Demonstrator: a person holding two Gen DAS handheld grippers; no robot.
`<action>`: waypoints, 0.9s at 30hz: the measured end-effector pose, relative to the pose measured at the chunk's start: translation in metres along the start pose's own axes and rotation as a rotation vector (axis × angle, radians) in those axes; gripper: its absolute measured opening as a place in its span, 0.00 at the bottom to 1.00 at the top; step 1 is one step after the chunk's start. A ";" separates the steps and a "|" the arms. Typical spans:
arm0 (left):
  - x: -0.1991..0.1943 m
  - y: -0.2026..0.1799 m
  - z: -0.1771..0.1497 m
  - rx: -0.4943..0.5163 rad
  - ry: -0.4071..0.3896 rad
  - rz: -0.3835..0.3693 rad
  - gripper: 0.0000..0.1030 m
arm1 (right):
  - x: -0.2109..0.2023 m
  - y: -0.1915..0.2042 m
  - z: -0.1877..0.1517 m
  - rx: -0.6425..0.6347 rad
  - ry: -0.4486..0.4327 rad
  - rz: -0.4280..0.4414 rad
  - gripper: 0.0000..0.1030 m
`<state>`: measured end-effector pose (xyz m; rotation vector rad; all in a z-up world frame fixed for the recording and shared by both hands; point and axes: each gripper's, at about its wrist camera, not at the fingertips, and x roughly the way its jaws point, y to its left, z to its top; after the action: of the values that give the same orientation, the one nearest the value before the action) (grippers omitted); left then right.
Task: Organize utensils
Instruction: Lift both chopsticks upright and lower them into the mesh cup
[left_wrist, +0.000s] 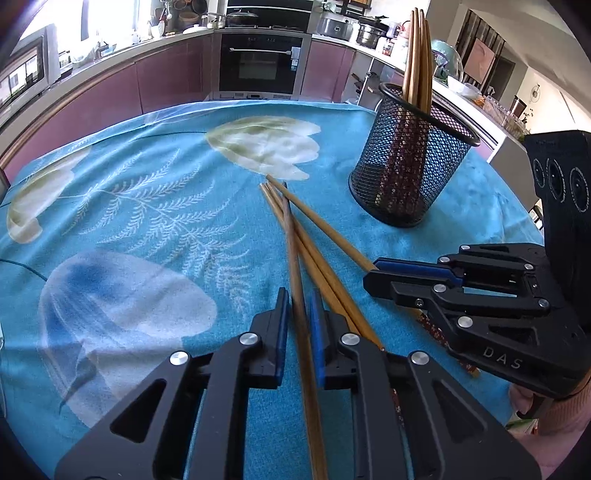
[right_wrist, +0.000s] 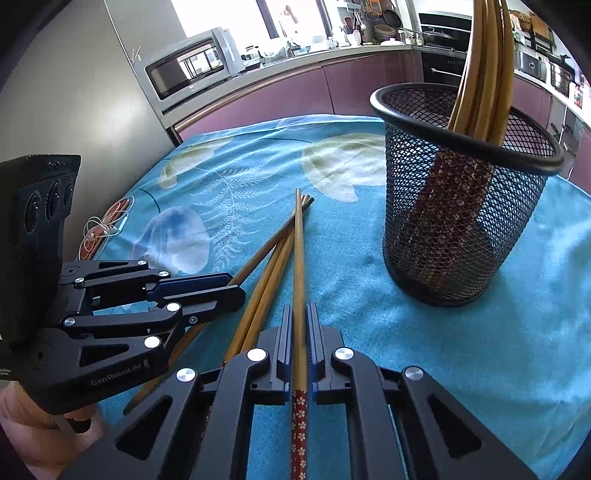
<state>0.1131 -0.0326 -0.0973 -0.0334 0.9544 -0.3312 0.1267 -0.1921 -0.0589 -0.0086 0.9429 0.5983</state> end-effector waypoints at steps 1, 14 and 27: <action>0.000 0.000 0.000 -0.006 -0.002 0.000 0.09 | -0.002 0.000 0.000 0.000 -0.005 0.002 0.06; -0.043 -0.004 0.010 -0.006 -0.093 -0.102 0.07 | -0.055 0.002 0.005 -0.033 -0.144 0.048 0.06; -0.098 -0.013 0.027 -0.003 -0.218 -0.222 0.07 | -0.102 -0.008 0.008 -0.020 -0.272 0.050 0.06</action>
<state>0.0798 -0.0196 -0.0013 -0.1763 0.7357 -0.5200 0.0918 -0.2456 0.0214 0.0772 0.6745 0.6378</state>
